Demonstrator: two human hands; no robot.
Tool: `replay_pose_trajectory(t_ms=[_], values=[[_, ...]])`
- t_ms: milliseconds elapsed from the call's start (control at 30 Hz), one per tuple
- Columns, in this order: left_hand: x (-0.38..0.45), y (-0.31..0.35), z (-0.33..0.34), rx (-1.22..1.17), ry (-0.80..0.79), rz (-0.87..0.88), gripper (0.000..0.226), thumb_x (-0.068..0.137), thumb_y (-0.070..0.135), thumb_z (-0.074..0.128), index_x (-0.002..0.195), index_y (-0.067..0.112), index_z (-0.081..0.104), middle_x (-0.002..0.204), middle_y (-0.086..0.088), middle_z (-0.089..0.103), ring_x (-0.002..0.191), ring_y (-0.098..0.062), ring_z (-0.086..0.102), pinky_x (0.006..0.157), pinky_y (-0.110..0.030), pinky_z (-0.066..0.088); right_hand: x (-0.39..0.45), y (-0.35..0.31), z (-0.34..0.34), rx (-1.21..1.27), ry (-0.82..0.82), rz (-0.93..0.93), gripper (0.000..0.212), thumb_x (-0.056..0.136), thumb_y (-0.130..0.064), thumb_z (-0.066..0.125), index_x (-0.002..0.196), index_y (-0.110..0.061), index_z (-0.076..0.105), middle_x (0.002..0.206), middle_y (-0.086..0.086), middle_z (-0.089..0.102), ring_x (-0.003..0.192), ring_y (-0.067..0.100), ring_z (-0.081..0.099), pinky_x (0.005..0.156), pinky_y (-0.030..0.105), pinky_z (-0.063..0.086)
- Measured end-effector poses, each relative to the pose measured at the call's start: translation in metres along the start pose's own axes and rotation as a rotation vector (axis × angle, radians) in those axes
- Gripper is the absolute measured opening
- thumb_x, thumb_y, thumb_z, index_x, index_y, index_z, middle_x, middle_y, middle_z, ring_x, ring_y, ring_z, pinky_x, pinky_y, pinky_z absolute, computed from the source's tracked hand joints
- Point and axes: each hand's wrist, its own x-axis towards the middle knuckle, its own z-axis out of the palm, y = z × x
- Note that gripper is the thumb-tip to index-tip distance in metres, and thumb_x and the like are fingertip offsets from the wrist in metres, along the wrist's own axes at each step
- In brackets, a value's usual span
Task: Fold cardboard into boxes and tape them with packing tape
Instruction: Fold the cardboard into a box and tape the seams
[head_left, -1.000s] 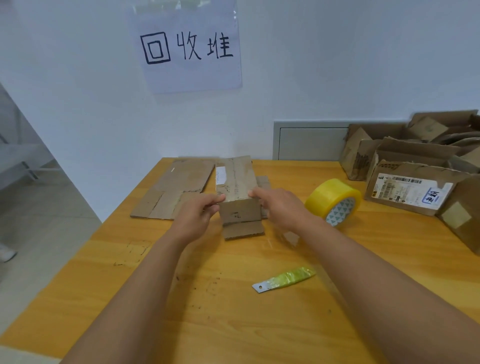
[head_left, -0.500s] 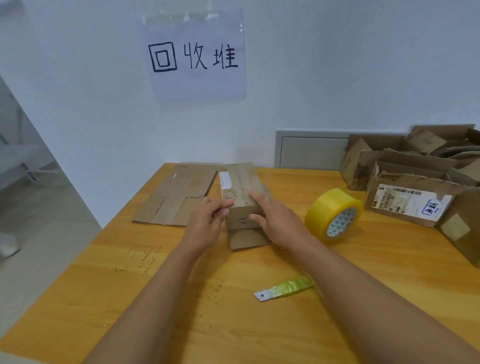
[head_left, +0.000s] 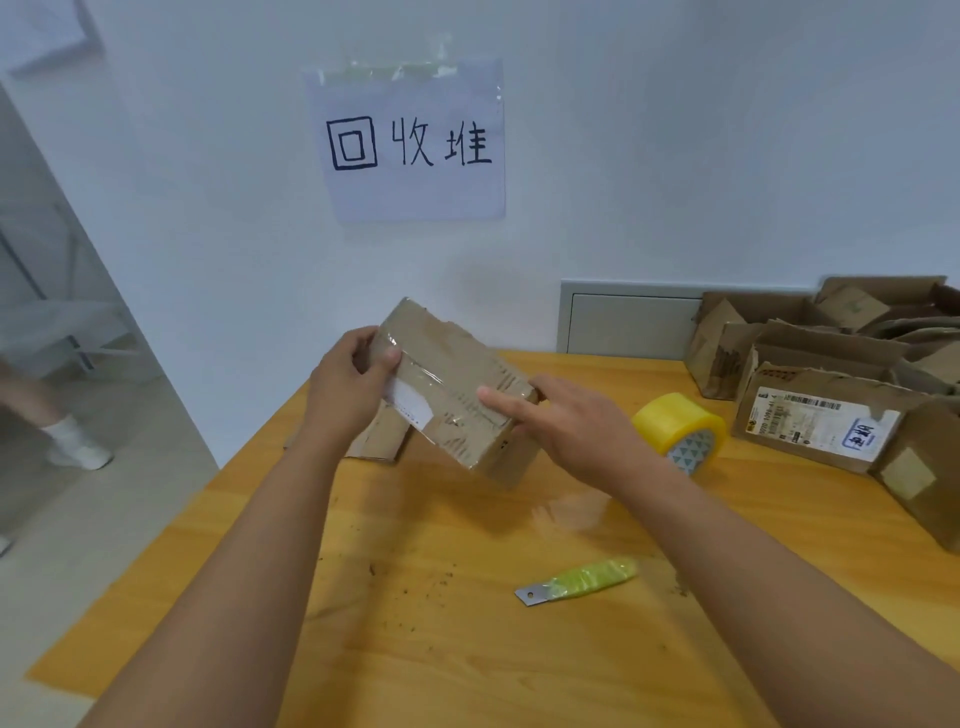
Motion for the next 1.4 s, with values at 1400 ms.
replay_pose_trajectory(t_ms=[1400], values=[[-0.087, 0.005, 0.019, -0.411, 0.03, -0.076, 0.013, 0.101, 0.012, 0.052, 0.106, 0.023, 0.054, 0.108, 0.01, 0.06, 0.111, -0.012, 0.057, 0.081, -0.019, 0.042, -0.007, -0.027, -0.044, 1.122, 0.152, 0.964, 0.03, 0.104, -0.018, 0.041, 0.119, -0.037, 0.058, 0.123, -0.015, 0.058, 0.108, -0.007, 0.055, 0.087, 0.018, 0.044]])
